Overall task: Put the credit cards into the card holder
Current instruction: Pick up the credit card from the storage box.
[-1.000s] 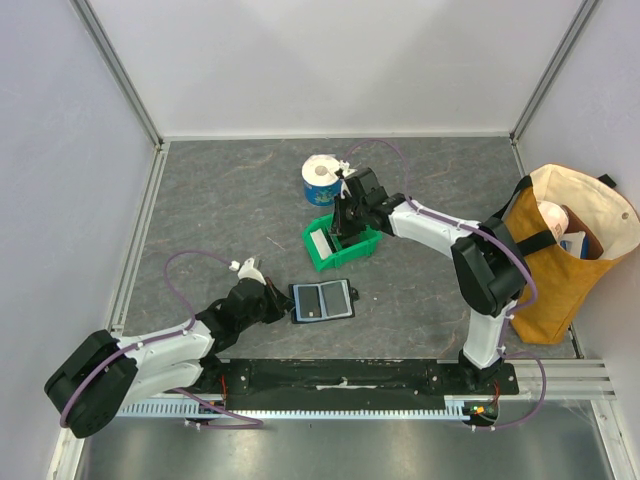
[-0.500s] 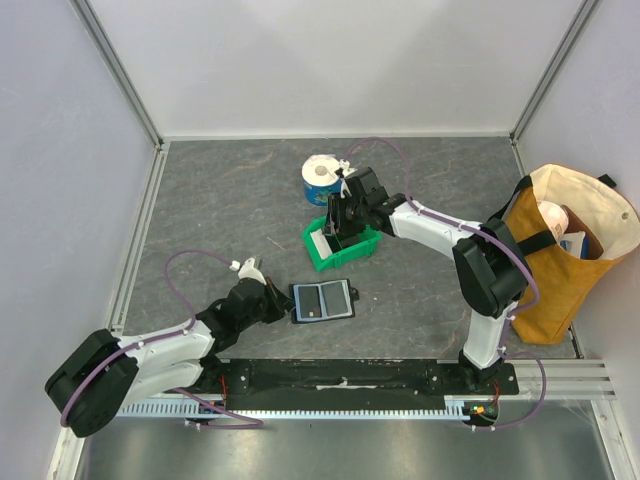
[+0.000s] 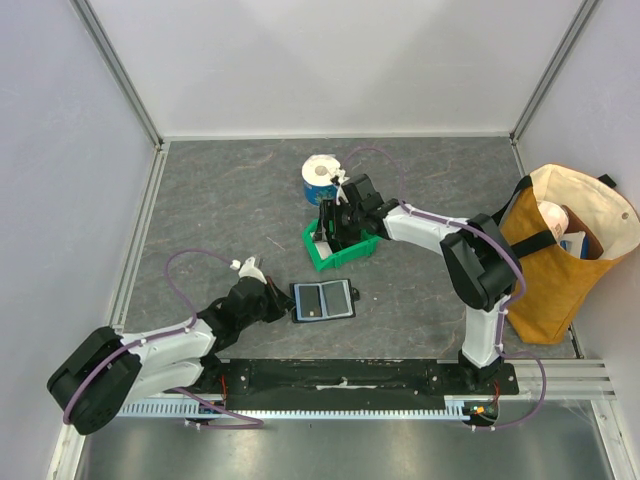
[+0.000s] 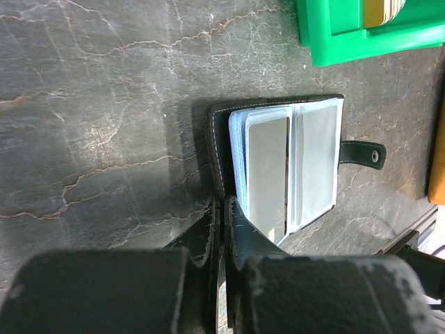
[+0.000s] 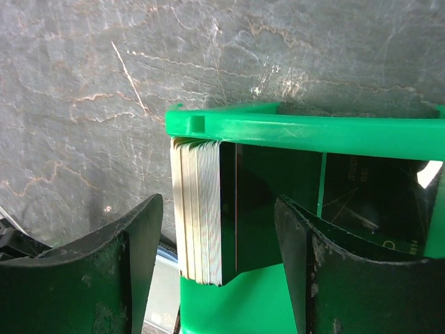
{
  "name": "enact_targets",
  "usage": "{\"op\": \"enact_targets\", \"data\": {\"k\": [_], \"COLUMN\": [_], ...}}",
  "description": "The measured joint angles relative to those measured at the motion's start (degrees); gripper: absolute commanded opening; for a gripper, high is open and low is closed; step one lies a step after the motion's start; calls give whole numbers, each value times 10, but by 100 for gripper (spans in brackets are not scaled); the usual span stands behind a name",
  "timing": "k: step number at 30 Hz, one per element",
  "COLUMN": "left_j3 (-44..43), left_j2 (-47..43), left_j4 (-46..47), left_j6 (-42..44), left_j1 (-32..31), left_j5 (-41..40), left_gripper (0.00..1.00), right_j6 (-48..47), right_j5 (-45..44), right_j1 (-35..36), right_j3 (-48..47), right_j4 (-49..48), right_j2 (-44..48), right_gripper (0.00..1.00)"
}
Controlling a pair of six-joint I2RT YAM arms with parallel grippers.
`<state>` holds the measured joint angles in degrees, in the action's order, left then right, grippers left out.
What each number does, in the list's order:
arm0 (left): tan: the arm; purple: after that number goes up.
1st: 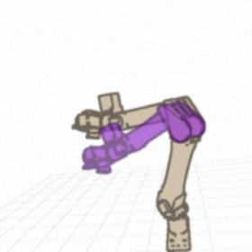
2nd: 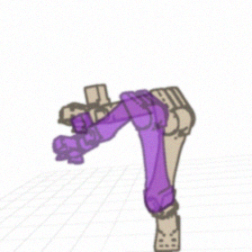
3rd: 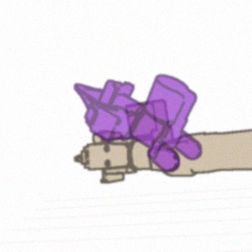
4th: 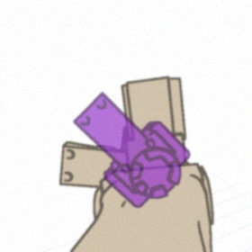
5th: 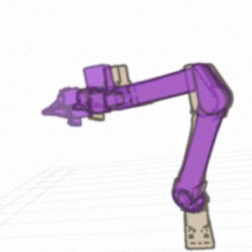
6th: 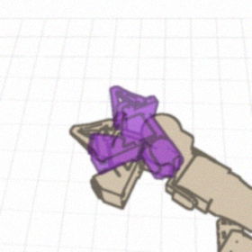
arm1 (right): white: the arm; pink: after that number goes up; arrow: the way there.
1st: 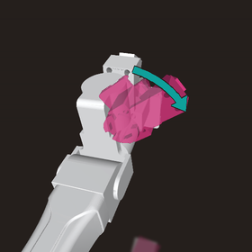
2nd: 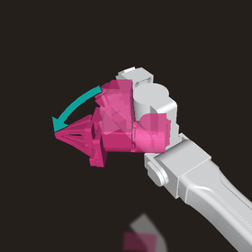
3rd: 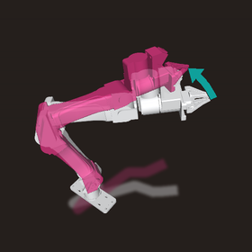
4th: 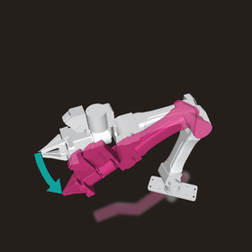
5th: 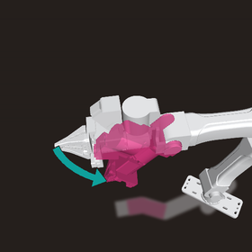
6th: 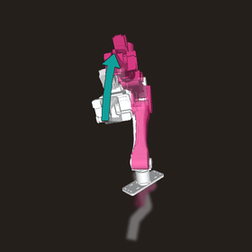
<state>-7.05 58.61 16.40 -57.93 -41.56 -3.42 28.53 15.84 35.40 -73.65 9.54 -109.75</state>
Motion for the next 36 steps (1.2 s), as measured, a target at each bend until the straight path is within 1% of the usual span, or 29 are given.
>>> {"op": "enact_targets", "data": {"k": [4,7,14,26,36], "left_j3": [-5,-8,-9,-9,-9], "left_j2": [6,8,13,14,16], "left_j4": [0,1,5,5,5], "left_j6": [1,2,2,2,2], "left_j1": [3,6,7,12,14], "left_j5": [4,6,7,11,11], "left_gripper": [2,2,2,2,2], "right_j6": [-1,-1,-1,-1,-1], "right_j5": [3,8,22,41,49], "right_j1": [5,7,8,8,8], "right_j3": [0,0,-3,-3,-4], "right_j4": [2,2,2,2,4], "right_j2": [-16,-16,-16,-8,-8], "right_gripper": [70,66,53,44,31]}}
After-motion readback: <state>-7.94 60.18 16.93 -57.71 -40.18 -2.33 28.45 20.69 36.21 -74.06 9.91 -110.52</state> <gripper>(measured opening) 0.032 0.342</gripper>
